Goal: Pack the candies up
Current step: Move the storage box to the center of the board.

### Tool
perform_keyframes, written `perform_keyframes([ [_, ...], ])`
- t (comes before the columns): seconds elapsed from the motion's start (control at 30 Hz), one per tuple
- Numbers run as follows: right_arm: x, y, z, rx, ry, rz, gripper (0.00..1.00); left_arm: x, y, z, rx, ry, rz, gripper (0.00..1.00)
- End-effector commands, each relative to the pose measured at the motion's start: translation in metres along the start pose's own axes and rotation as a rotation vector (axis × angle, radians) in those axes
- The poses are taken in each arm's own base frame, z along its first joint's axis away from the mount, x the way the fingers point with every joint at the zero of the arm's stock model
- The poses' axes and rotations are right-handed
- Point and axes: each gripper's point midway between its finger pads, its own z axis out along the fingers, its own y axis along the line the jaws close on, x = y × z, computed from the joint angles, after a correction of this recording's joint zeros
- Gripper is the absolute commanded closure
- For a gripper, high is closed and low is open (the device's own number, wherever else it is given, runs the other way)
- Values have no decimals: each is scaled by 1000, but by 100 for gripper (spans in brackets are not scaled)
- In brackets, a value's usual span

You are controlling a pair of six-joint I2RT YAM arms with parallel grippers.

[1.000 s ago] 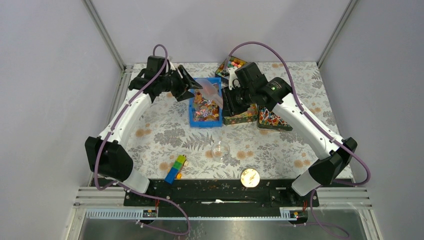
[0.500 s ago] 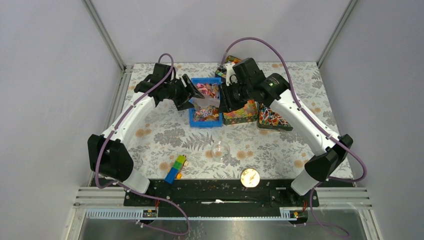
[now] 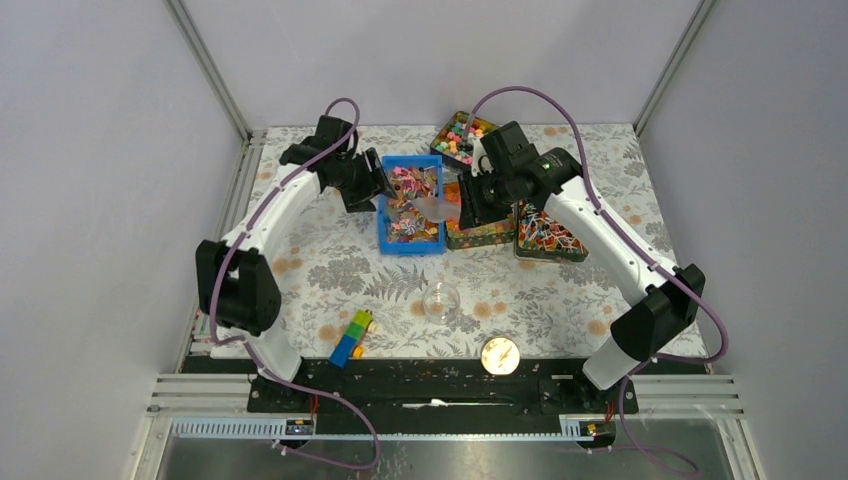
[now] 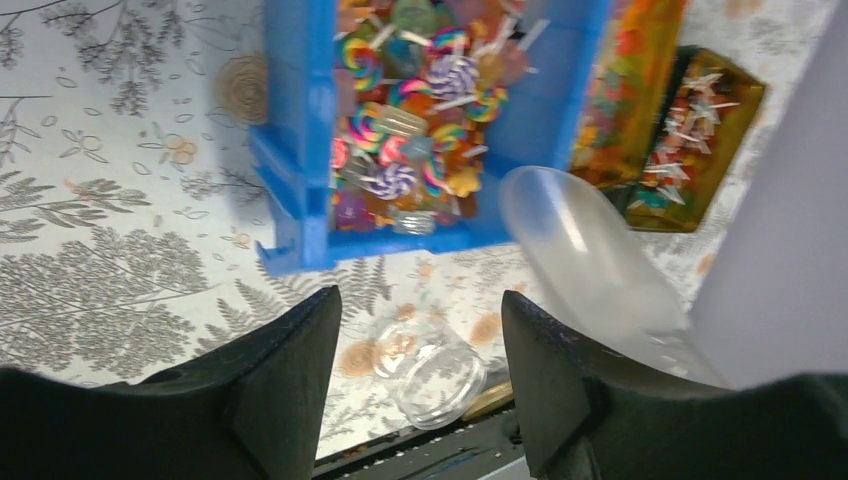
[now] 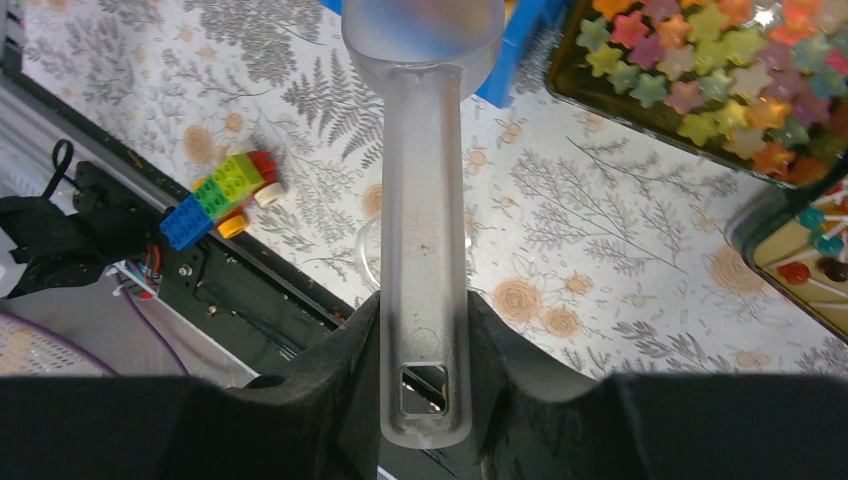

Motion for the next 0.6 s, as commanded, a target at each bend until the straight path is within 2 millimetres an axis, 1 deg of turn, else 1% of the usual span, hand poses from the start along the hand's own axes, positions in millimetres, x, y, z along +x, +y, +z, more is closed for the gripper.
perform_keyframes([
  [0.0,0,-4,-28,19,-62,-16,100,-7,20,21,-80,15,45,40],
  [0.13,4,-9,-31,28,-63,-14,100,-3,42,40,-155,39,51,39],
  [0.2,4,-10,-33,31,-66,-15,100,-2,45,48,-159,49,49,38],
  [0.37,2,-11,-35,39,-66,-30,100,8,30,66,-55,95,30,37],
  [0.57,-3,-6,-33,2,-63,-91,100,27,14,78,27,149,14,36],
])
